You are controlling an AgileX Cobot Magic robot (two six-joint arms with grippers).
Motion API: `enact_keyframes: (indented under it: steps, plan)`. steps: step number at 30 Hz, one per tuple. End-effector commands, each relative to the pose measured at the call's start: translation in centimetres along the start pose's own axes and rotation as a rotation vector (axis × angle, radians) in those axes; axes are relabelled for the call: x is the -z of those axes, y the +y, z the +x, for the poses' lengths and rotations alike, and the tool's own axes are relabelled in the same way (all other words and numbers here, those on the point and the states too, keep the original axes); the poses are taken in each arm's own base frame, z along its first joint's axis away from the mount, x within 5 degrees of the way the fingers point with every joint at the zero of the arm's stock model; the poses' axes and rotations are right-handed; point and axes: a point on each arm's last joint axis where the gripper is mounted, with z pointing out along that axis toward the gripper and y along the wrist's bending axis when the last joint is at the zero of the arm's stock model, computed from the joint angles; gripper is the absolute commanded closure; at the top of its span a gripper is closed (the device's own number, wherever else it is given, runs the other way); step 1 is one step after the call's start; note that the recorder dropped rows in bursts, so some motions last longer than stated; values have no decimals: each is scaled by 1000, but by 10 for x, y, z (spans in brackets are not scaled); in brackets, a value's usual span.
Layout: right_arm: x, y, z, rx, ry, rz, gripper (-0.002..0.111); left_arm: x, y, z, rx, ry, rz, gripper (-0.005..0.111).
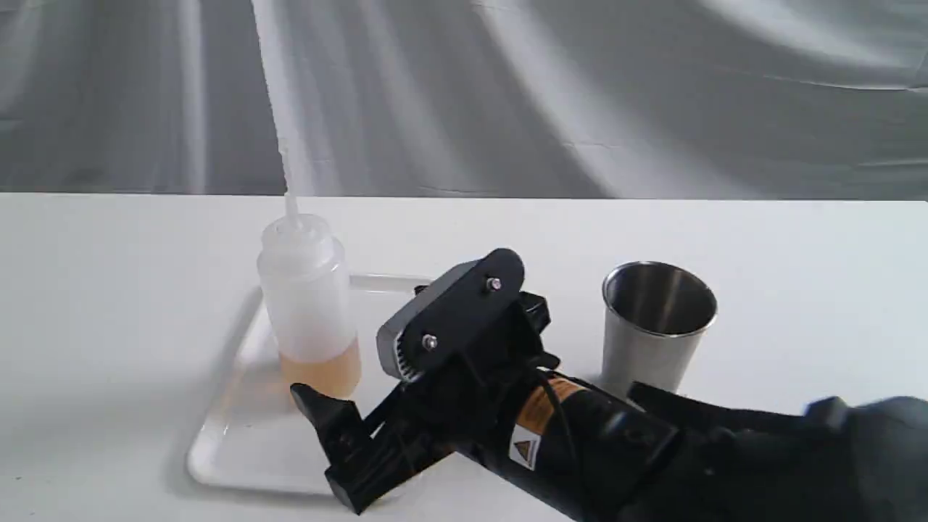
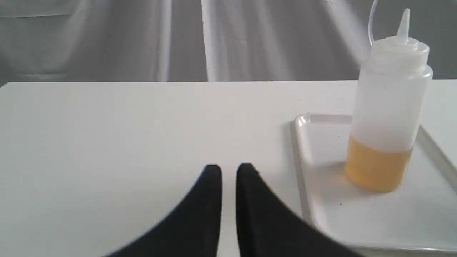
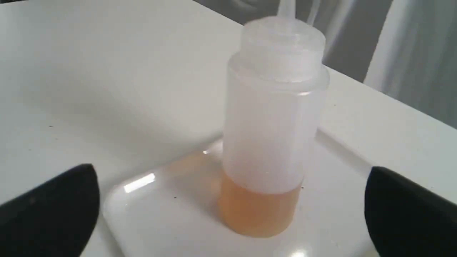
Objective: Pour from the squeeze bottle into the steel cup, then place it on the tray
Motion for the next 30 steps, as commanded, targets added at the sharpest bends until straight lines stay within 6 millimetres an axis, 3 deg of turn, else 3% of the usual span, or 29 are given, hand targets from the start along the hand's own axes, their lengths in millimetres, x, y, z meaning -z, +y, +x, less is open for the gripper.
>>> enact_keyframes:
  steps: [1, 15, 30]
  plan:
    - [25, 8, -12, 20, -46, -27, 3, 0, 0, 1, 2, -5, 5, 98]
    - [106, 43, -39, 73, -89, -184, 3, 0, 0, 1, 2, -5, 5, 98]
    - [147, 56, -46, 191, -10, -303, 3, 0, 0, 1, 2, -5, 5, 98]
